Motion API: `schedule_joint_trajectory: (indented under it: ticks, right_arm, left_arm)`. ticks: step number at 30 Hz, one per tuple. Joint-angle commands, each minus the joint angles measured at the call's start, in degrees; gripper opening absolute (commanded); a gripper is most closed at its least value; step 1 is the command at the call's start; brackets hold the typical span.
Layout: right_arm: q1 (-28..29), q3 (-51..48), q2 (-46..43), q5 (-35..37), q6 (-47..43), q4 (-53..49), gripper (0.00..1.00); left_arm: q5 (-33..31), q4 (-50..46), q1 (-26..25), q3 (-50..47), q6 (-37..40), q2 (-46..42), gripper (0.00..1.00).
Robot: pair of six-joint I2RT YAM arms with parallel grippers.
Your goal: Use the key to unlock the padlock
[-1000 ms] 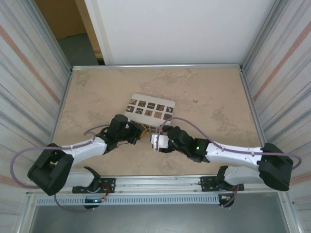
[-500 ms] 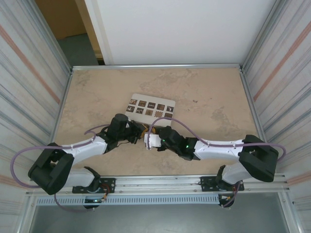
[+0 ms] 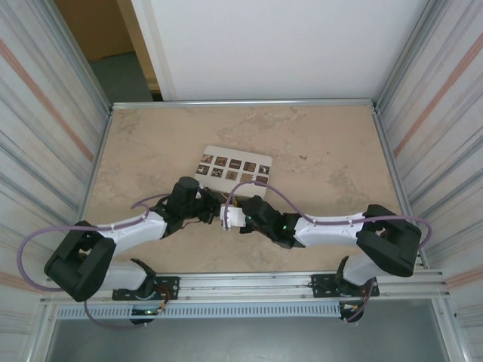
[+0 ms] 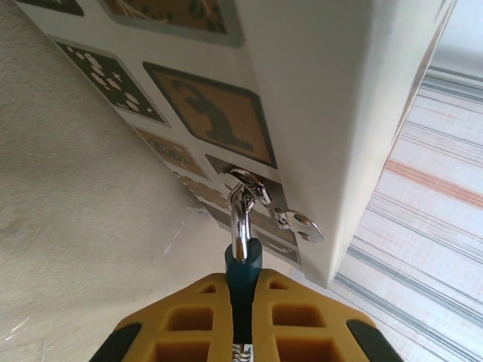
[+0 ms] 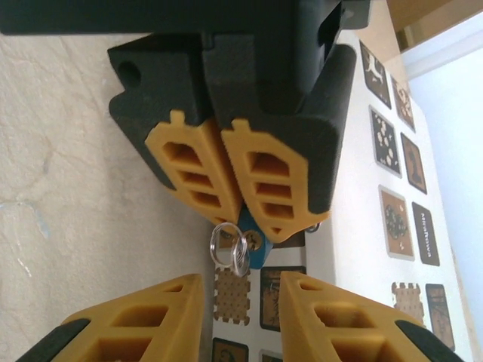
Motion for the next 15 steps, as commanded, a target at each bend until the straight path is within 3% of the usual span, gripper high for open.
schedule_joint_trajectory:
  ticks: [1,15]
  right_arm:
    - [-0.01,1.85,0.92,1.16,1.72,1.82,0.30]
    - [-0.12,2.76,3.46,1.83,2.68,2.62,0.21]
  left_arm:
    - [0.85,2.98,-0.59,1.80,-0.38,0.12,0.00]
    - [1.44,3.82,-0.64,1.67,-0.69,0.65,0.00]
